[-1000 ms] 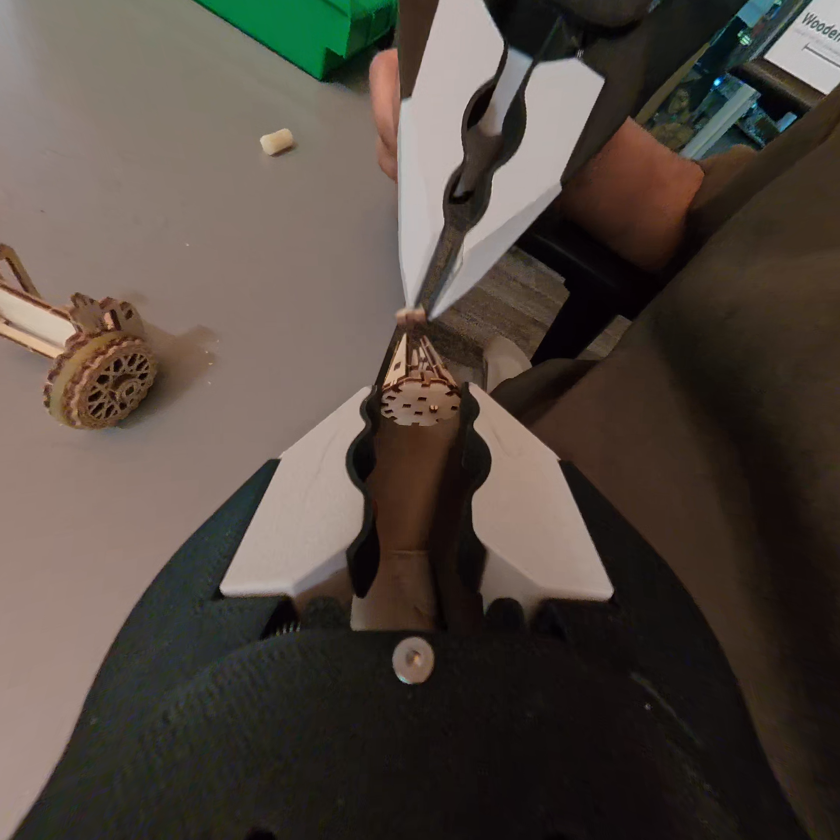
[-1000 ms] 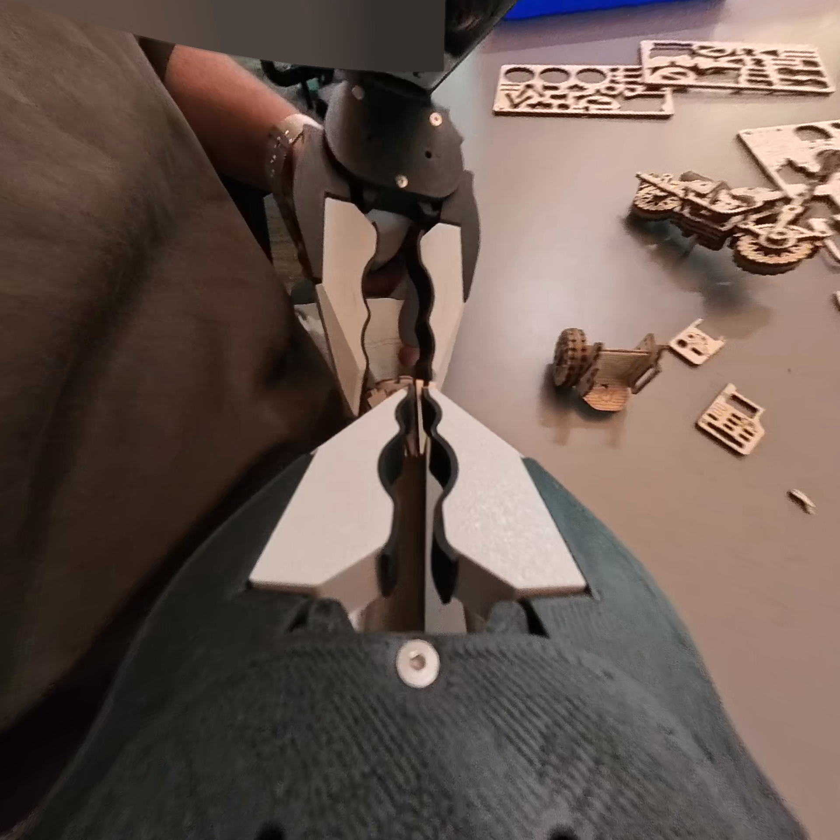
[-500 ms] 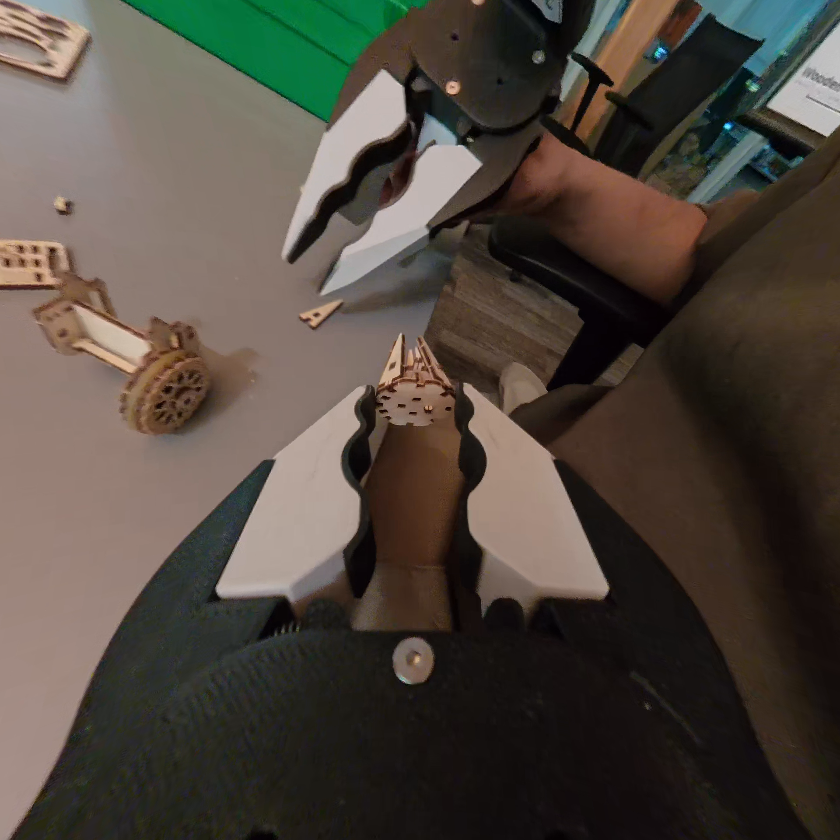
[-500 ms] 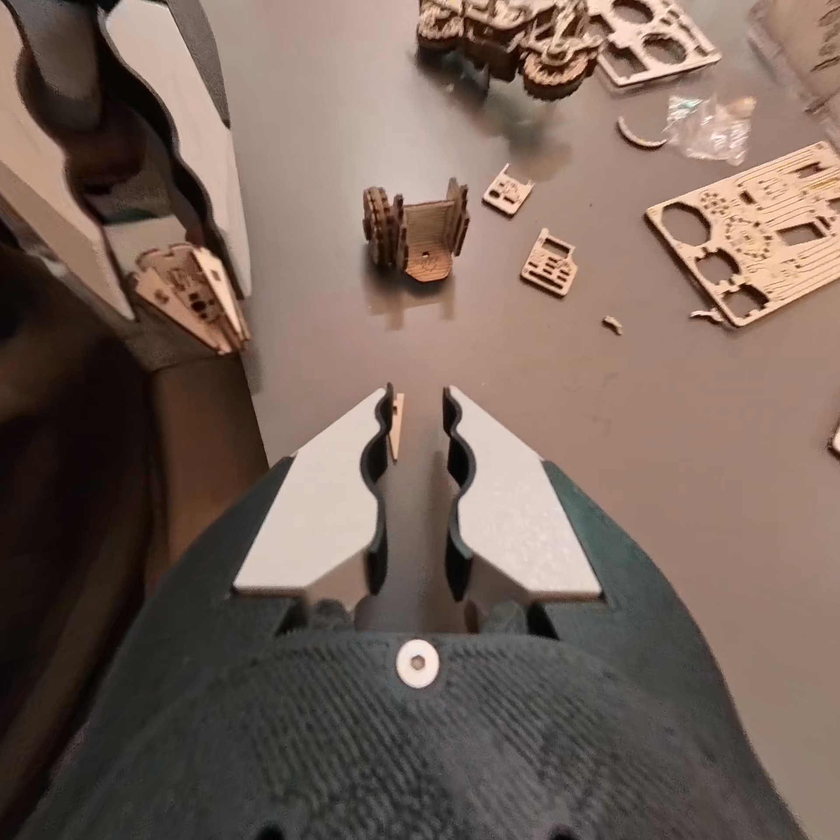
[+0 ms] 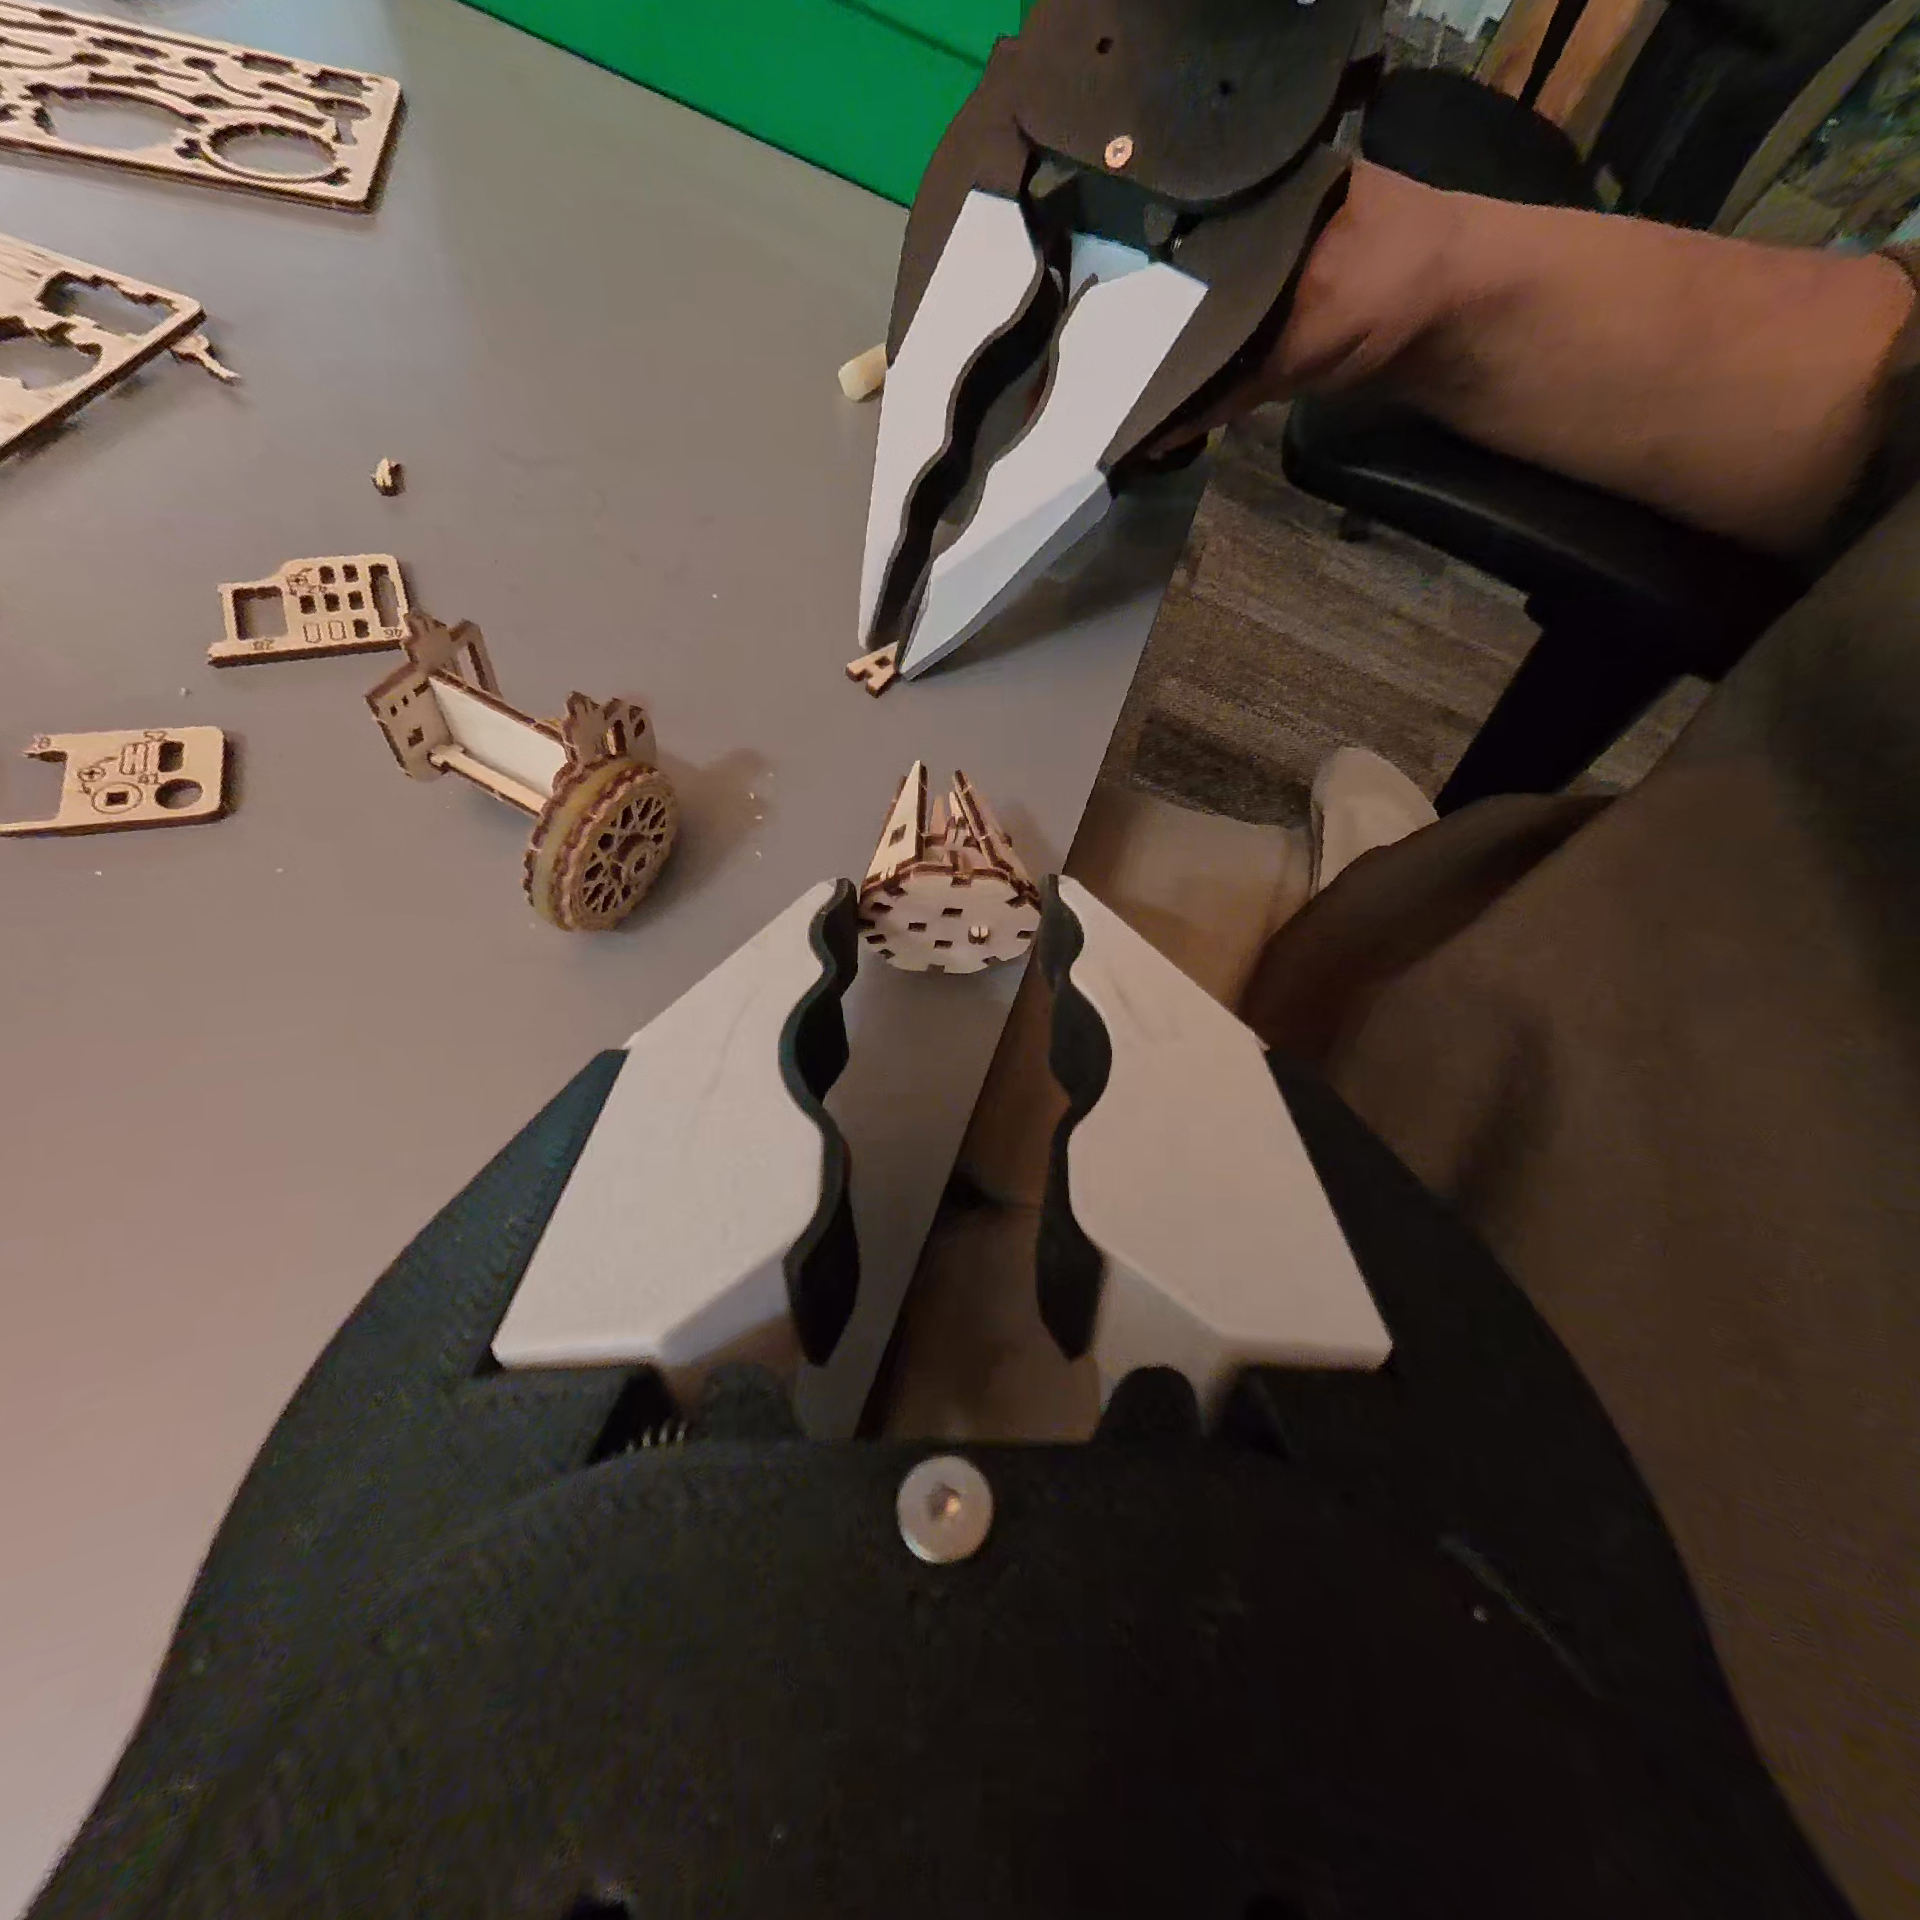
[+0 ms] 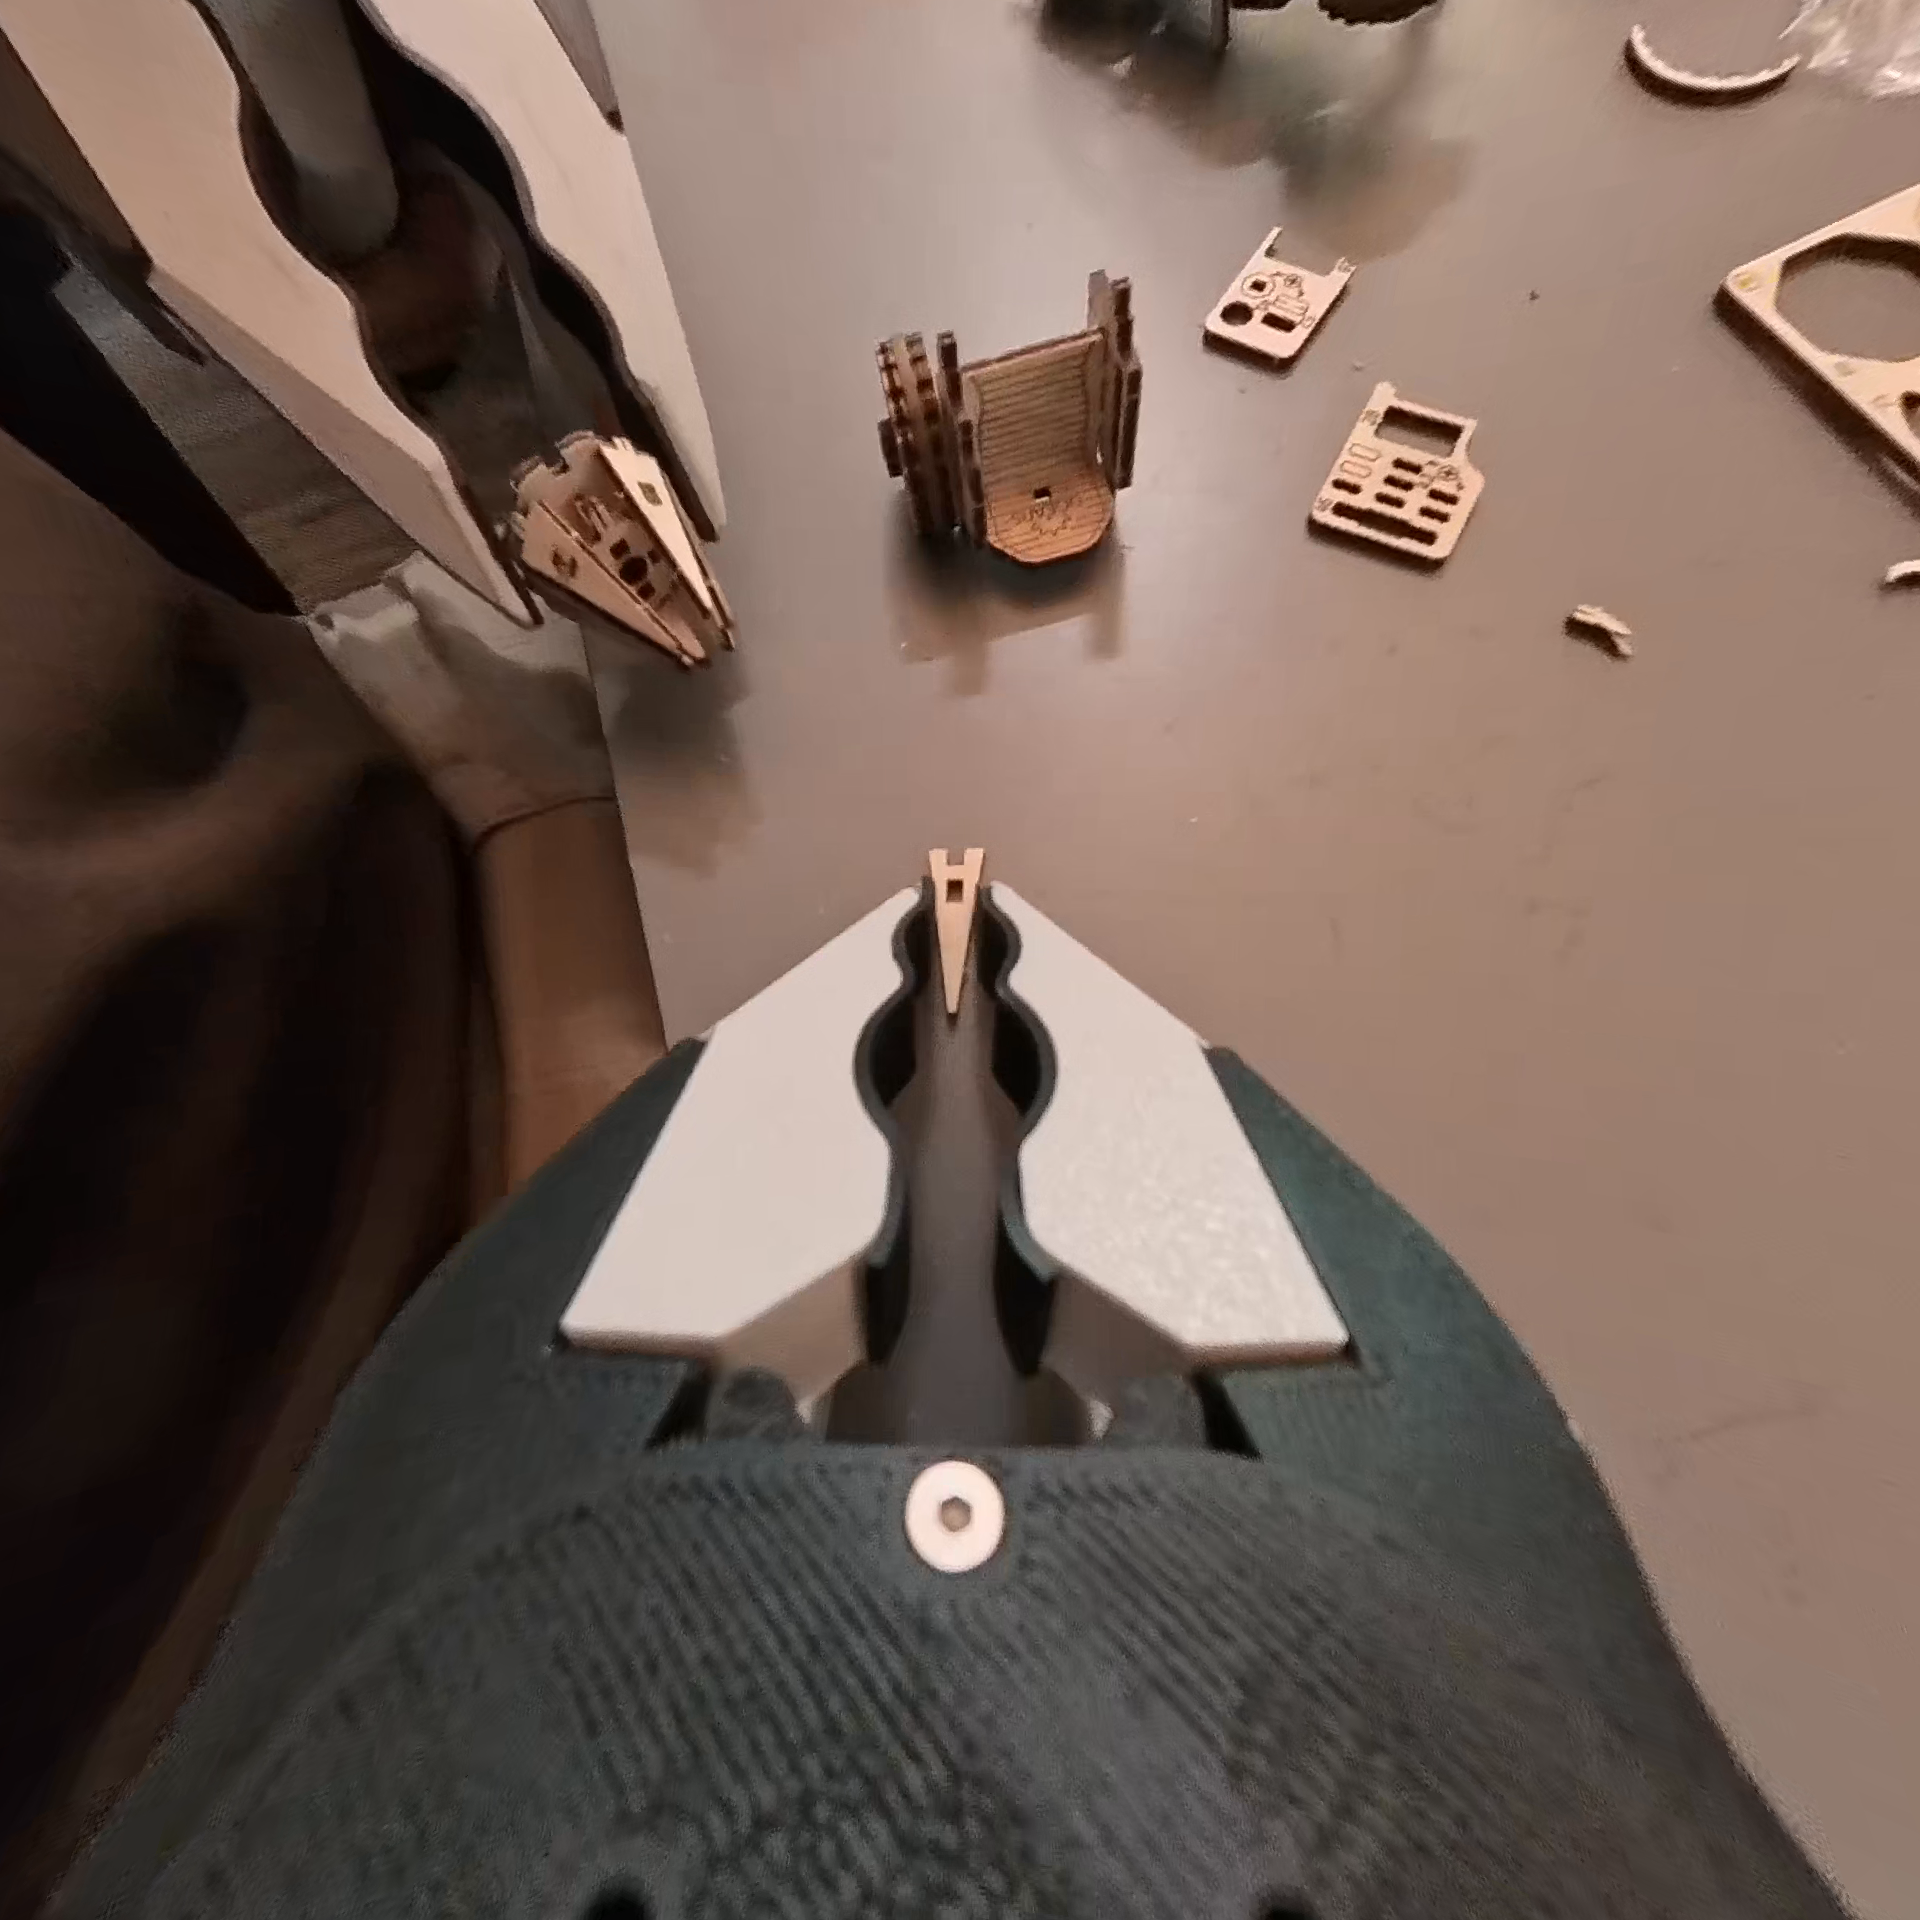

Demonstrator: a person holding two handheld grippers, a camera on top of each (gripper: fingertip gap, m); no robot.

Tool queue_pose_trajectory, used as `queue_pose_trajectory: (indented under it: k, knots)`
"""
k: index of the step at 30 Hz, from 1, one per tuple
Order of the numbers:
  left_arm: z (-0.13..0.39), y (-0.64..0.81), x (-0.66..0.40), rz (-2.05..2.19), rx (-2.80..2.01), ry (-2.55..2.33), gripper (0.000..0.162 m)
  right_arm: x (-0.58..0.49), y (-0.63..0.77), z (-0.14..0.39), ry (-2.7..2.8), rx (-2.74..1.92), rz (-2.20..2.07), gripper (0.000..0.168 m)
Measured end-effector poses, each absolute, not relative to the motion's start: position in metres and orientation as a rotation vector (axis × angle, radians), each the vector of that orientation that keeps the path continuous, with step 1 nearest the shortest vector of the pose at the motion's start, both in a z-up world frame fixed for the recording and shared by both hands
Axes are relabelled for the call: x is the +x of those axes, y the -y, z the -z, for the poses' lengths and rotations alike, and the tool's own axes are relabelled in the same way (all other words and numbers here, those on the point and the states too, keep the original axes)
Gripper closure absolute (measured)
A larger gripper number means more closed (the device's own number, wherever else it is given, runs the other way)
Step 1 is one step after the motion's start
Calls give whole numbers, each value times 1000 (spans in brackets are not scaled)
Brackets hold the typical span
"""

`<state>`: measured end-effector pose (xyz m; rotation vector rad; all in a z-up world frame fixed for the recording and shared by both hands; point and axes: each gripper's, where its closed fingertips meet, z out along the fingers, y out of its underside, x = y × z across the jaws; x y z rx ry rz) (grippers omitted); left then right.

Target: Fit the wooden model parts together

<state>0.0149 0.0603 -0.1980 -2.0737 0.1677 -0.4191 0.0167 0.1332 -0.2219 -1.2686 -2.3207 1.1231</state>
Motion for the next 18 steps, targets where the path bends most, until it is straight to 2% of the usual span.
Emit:
queue_pose_trajectory:
  k: [1,7,18]
  knots:
    - [199,-60,15,422,-2078,-166,130,15,-132,218,2301,-1259,-1143,162]
    - [206,-61,19,423,-2098,-207,130,20,-84,154,2219,-926,-1476,163]
    - [210,-60,25,419,-2114,-290,128,19,-51,186,2560,-560,-1370,163]
